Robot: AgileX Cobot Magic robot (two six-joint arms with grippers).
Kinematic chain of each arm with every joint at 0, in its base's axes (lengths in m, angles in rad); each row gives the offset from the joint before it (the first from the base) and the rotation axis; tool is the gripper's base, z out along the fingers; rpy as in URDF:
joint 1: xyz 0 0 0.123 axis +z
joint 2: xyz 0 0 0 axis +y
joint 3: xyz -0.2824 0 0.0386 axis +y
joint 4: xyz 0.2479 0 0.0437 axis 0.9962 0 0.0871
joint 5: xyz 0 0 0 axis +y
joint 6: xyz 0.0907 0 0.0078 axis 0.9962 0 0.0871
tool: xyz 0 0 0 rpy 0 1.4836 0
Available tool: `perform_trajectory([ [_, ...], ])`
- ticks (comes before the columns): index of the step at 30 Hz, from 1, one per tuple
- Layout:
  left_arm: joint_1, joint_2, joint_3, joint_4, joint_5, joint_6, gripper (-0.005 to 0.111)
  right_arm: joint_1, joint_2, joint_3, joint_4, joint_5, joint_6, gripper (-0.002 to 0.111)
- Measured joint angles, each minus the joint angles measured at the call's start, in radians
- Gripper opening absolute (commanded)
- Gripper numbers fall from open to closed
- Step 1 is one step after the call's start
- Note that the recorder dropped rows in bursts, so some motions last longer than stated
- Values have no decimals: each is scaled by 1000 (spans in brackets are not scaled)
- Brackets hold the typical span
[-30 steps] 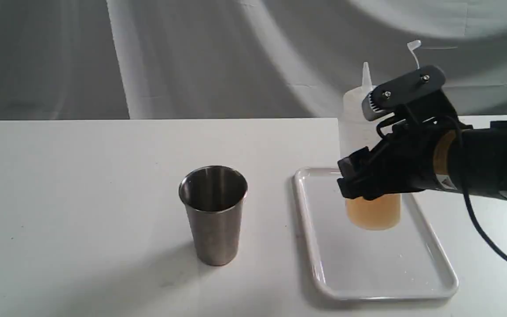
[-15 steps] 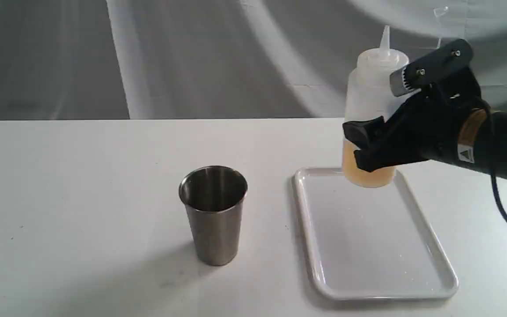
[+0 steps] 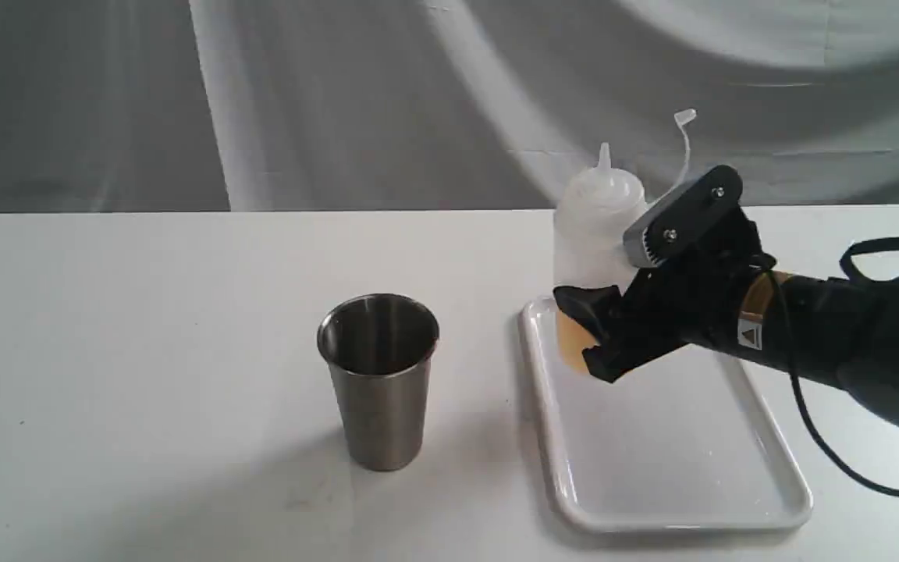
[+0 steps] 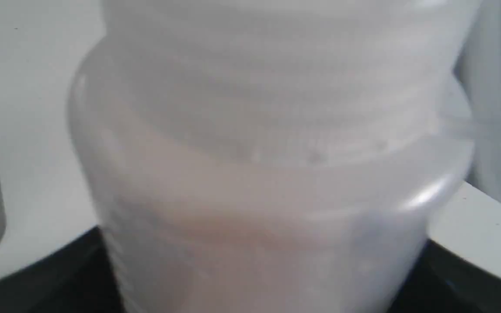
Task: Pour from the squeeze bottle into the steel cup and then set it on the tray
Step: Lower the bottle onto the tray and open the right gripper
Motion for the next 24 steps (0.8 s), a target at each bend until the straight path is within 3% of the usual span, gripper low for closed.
perform_trajectory([
  [24, 0, 0, 0, 0, 0, 0, 8, 0, 111, 0, 178, 19, -119, 0],
])
